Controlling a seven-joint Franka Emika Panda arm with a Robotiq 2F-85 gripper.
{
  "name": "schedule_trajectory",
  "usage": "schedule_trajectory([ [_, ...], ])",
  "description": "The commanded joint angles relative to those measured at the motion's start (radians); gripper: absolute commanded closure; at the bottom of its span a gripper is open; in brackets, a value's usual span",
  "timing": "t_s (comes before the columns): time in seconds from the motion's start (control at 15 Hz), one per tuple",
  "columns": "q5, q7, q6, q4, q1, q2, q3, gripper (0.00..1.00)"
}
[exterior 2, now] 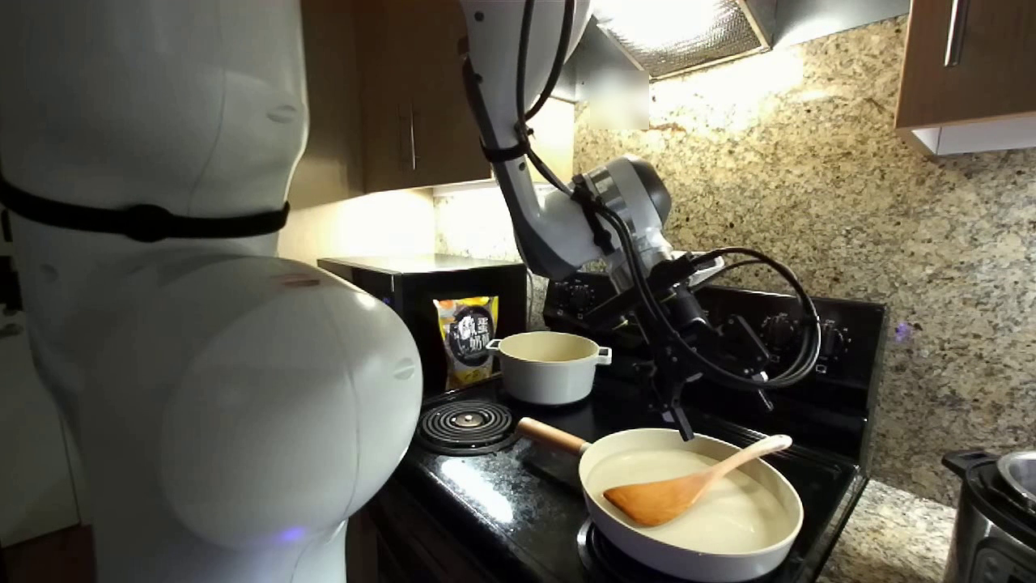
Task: Stir the water in the pan with the spatula
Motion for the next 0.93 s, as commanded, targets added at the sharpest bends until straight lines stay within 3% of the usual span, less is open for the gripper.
schedule_trajectory([
  [0.0, -0.017, -0.027, -0.046, -0.067, -0.026, -0.098, 0.028, 0.00],
  [0.87, -0.134, 0.095, 0.063, -0.295, -0.079, -0.359, 0.040, 0.00],
])
